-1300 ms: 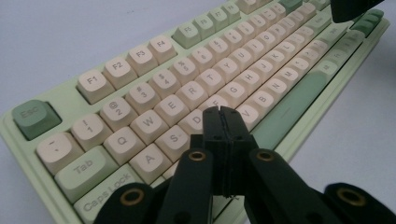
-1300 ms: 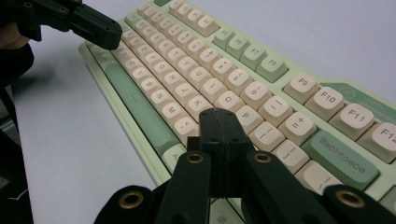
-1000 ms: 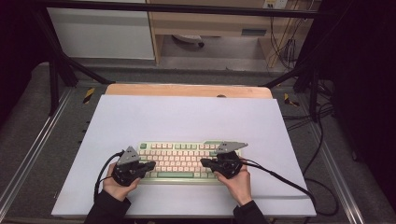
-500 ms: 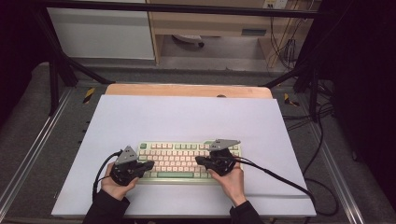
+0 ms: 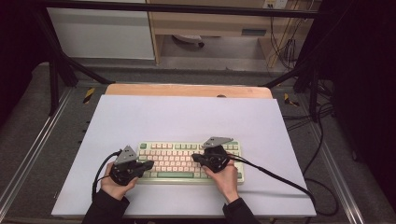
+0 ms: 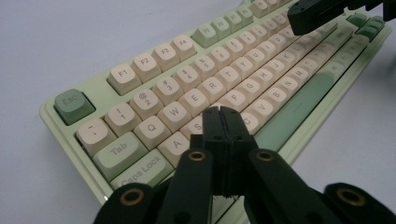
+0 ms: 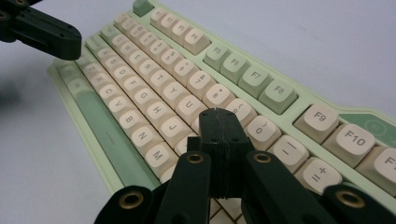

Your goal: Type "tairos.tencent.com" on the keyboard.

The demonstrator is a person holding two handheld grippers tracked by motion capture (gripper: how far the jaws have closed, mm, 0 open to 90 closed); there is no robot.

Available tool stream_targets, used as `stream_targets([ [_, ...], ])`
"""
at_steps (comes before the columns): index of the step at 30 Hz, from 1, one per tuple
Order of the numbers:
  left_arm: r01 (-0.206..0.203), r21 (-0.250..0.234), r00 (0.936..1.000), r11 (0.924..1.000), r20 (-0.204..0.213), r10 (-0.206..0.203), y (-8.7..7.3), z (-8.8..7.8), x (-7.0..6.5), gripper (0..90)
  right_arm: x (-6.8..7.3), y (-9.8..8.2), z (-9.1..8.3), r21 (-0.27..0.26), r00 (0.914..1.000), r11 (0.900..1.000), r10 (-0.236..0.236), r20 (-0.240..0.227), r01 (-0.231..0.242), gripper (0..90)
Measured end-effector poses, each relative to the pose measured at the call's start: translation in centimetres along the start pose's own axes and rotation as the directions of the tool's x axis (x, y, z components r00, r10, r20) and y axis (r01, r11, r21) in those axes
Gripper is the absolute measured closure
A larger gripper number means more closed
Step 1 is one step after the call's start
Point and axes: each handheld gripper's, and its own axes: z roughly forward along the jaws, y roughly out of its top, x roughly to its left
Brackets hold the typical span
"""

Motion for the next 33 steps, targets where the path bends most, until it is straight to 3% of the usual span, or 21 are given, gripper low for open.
stream_targets([
  [21, 0.001, 0.0, 1.0, 1.0, -0.003, -0.001, -0.1, 0.1, 0.0, 90.0, -0.3, -0.4, 1.3, 0.03, 0.9999, 1.0, 0.004, 0.016, -0.005, 90.0],
  [33, 0.007, -0.004, 1.0, 1.0, -0.007, -0.007, -0.1, 0.0, 0.2, 90.0, 0.1, 0.0, 0.1, 0.015, 0.9999, 1.0, -0.015, -0.002, 0.015, 90.0],
])
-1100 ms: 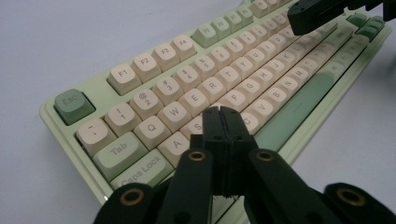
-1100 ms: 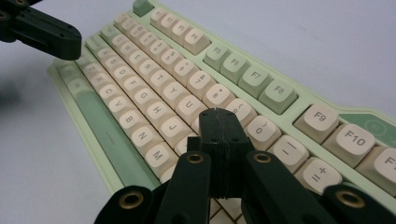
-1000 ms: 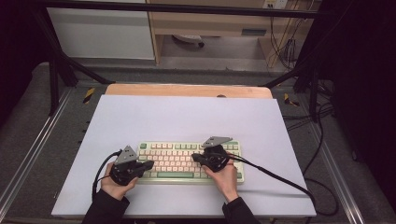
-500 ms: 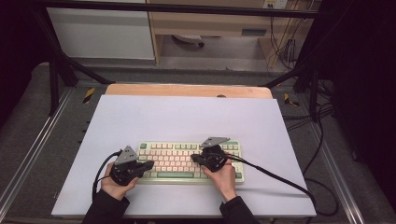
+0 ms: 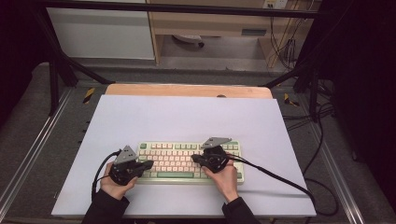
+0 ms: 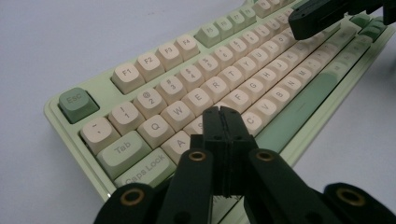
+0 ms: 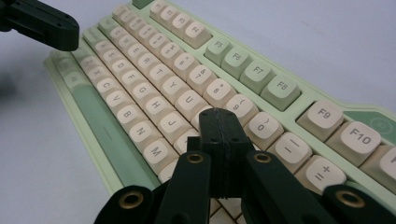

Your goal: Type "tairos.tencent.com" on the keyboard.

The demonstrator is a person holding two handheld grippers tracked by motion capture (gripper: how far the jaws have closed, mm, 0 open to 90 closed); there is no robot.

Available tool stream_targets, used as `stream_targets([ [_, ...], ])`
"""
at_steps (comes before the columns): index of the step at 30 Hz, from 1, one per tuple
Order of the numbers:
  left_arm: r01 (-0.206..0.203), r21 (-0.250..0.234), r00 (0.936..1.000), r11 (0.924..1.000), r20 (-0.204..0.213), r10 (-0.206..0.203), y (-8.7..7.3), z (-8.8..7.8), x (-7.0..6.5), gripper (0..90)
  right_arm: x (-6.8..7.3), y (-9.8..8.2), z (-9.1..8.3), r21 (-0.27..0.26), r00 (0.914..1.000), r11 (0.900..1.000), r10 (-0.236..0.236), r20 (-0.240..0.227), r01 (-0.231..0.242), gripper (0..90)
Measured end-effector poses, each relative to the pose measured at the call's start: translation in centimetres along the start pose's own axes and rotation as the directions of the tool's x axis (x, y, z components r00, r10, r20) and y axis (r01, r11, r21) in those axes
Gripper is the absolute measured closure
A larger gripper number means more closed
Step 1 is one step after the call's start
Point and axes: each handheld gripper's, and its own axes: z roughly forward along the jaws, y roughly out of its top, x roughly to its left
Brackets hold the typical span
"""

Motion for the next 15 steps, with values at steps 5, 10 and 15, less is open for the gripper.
stream_targets([
  [5, -0.001, 0.002, 1.0, 1.0, 0.002, 0.001, 0.0, 0.1, 0.0, 90.0, 0.4, 0.2, -0.8, -0.021, 0.9998, 1.0, -0.003, -0.021, 0.002, 90.0],
  [10, -0.002, 0.002, 1.0, 1.0, 0.001, 0.002, 0.0, 0.1, -0.1, 90.0, 0.9, 0.3, -1.2, -0.025, 0.9994, 1.0, -0.015, -0.031, 0.014, 90.0],
  [15, -0.003, 0.001, 1.0, 1.0, 0.001, 0.003, 0.0, 0.0, 0.0, 90.0, 1.5, 0.3, -0.9, -0.02, 0.9984, 0.999, -0.03, -0.047, 0.029, 90.0],
])
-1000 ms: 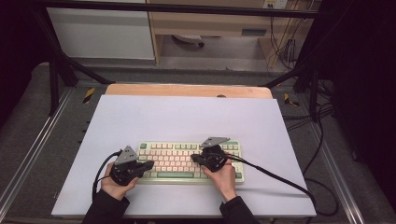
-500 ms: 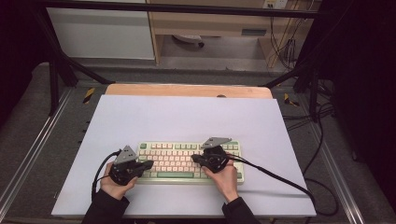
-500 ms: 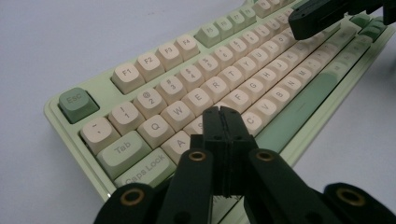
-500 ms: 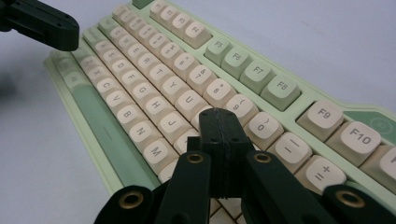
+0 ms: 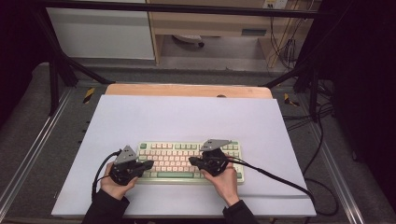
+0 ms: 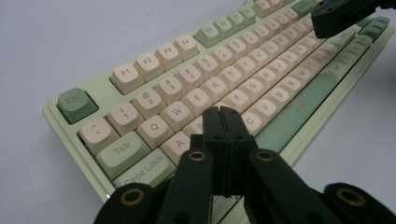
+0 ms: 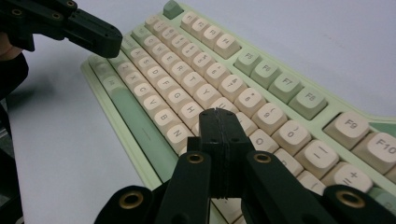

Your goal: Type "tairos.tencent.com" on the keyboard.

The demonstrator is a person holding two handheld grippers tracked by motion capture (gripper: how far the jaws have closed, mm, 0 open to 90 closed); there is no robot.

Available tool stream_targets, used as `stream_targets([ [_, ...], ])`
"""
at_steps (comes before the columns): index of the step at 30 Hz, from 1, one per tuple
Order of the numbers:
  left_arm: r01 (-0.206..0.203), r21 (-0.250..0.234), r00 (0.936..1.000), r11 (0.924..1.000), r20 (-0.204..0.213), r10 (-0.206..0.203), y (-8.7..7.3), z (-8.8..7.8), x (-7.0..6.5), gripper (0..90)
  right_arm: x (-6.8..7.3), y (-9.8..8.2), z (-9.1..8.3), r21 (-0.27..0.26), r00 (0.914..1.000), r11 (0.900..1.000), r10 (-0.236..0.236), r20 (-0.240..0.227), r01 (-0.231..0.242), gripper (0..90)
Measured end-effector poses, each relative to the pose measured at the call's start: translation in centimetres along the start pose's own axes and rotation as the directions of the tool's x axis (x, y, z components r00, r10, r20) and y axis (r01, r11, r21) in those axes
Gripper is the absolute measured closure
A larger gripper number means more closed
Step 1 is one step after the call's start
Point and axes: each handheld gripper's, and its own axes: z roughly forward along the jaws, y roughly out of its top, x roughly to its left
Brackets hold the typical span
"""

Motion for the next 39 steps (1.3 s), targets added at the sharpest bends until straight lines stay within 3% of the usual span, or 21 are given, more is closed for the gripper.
stream_targets([
  [10, 0.0, 0.0, 1.0, 1.0, -0.002, 0.0, 0.0, 0.0, 0.0, 90.0, 0.8, -0.5, 0.8, 0.028, 0.9998, 1.0, -0.002, -0.021, 0.003, 90.0],
  [26, -0.002, 0.001, 1.0, 1.0, -0.001, 0.002, 0.0, 0.0, 0.0, 90.0, 0.9, -1.1, 2.1, 0.051, 0.9995, 0.999, -0.006, -0.032, 0.008, 90.0],
  [39, 0.003, -0.004, 1.0, 1.0, 0.002, -0.003, 0.0, -0.1, 0.0, 90.0, 0.9, -0.9, 1.7, 0.04, 0.9994, 0.999, -0.014, -0.03, 0.015, 90.0],
])
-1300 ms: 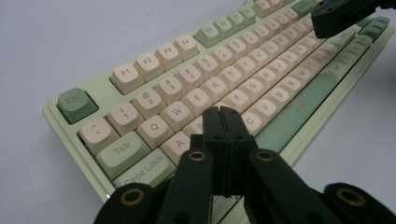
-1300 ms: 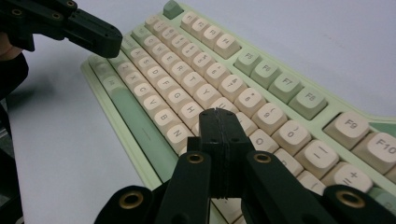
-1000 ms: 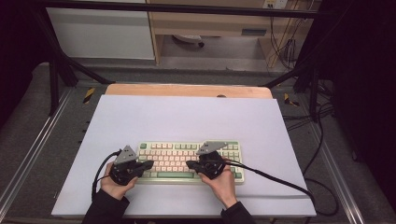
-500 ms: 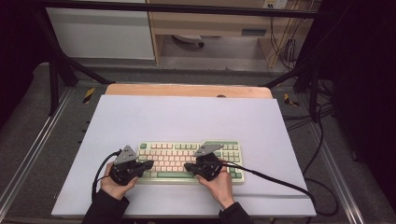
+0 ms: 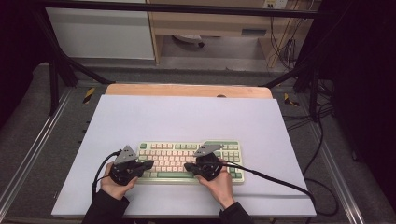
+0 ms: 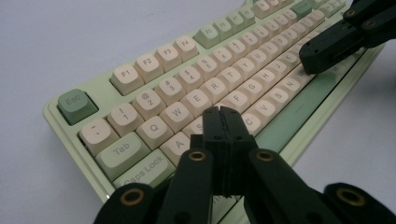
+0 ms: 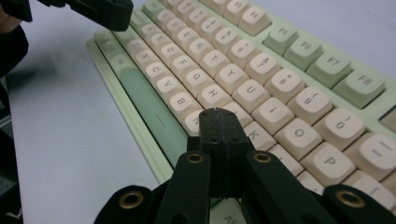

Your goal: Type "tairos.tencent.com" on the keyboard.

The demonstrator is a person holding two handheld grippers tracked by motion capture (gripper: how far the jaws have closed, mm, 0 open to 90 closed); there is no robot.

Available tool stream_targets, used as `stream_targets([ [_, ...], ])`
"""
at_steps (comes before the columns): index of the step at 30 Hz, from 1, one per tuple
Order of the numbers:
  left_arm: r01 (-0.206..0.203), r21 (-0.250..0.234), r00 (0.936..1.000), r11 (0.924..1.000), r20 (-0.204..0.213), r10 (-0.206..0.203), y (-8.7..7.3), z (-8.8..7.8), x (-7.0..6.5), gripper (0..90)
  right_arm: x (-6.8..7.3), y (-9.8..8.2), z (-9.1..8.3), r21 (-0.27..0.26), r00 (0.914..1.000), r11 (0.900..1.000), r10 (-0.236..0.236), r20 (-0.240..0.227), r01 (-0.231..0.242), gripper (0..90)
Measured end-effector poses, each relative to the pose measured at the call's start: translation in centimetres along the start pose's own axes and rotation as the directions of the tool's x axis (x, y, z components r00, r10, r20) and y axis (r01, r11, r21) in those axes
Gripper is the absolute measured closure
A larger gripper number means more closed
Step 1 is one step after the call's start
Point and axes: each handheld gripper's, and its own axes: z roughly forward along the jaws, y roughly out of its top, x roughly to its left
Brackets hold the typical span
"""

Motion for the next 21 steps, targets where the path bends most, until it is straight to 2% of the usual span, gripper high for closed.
stream_targets([
  [5, 0.0, -0.007, 1.0, 1.0, -0.003, 0.0, 0.1, -0.2, 0.1, 87.8, -0.5, 0.6, -1.6, -0.033, 0.9996, 0.999, -0.003, 0.028, 0.004, 87.4],
  [10, 0.006, -0.02, 1.0, 0.9998, -0.002, -0.006, 0.2, -0.6, 0.3, 79.8, -1.6, 0.5, -3.4, -0.066, 0.9981, 0.998, 0.014, 0.059, -0.01, 81.2],
  [14, 0.009, -0.028, 0.9999, 0.9996, -0.008, -0.009, 0.4, -1.0, 0.6, 67.2, -2.4, 0.0, -4.8, -0.076, 0.9963, 0.997, 0.029, 0.081, -0.023, 67.4],
  [16, 0.01, -0.036, 0.9998, 0.9993, -0.018, -0.01, 0.4, -1.2, 0.8, 61.0, -2.8, -0.4, -5.3, -0.084, 0.9947, 0.996, 0.029, 0.099, -0.021, 57.7],
  [21, -0.001, -0.024, 0.9995, 0.9997, -0.031, 0.001, 0.2, -1.6, 1.3, 45.2, -3.9, -1.3, -6.6, -0.08, 0.9905, 0.996, 0.039, 0.132, -0.029, 37.1],
])
